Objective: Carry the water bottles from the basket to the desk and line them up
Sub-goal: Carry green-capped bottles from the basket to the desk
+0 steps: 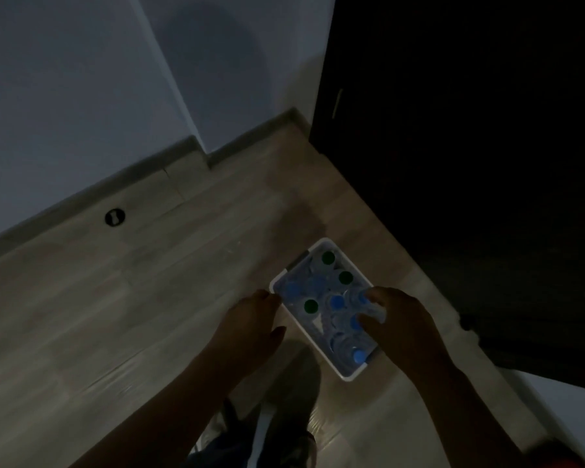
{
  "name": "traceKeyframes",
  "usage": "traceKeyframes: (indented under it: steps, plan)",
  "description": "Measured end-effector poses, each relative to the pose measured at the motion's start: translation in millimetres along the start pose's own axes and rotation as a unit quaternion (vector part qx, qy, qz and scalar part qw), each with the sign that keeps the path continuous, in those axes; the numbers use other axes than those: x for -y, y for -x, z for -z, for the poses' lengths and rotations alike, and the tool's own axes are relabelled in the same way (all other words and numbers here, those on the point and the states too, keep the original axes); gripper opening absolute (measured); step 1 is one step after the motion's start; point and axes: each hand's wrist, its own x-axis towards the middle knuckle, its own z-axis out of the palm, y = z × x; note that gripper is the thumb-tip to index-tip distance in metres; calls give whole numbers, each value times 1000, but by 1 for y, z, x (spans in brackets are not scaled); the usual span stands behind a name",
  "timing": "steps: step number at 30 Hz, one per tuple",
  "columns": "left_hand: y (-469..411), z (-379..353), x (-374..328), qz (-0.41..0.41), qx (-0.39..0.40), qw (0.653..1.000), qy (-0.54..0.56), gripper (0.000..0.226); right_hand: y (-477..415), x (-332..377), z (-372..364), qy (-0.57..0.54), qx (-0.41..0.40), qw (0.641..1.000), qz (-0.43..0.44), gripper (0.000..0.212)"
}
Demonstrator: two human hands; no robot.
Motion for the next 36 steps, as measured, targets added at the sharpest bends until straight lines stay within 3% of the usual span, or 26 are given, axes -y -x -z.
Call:
traceKeyframes:
  steps: [8, 13, 19, 24, 36]
  plan:
    - [-83, -87, 53, -70, -28, 997, 14, 49, -81, -58, -79, -25, -20, 999, 3, 32]
    - [-139, -125, 66, -153, -56, 987, 2, 57, -124, -84, -115, -50, -99, 993, 45, 26]
    - [-179, -149, 73, -231, -55, 971, -18, 61, -162, -110, -147, -59, -154, 985, 61, 39]
    - [-187, -159, 74, -261, -71, 963, -18, 58, -170, -122, -160, -79, -157, 982, 64, 33]
    - [-199, -172, 71, -284, -18, 958, -21, 35, -177, -128, -168, -74, -173, 980, 60, 27]
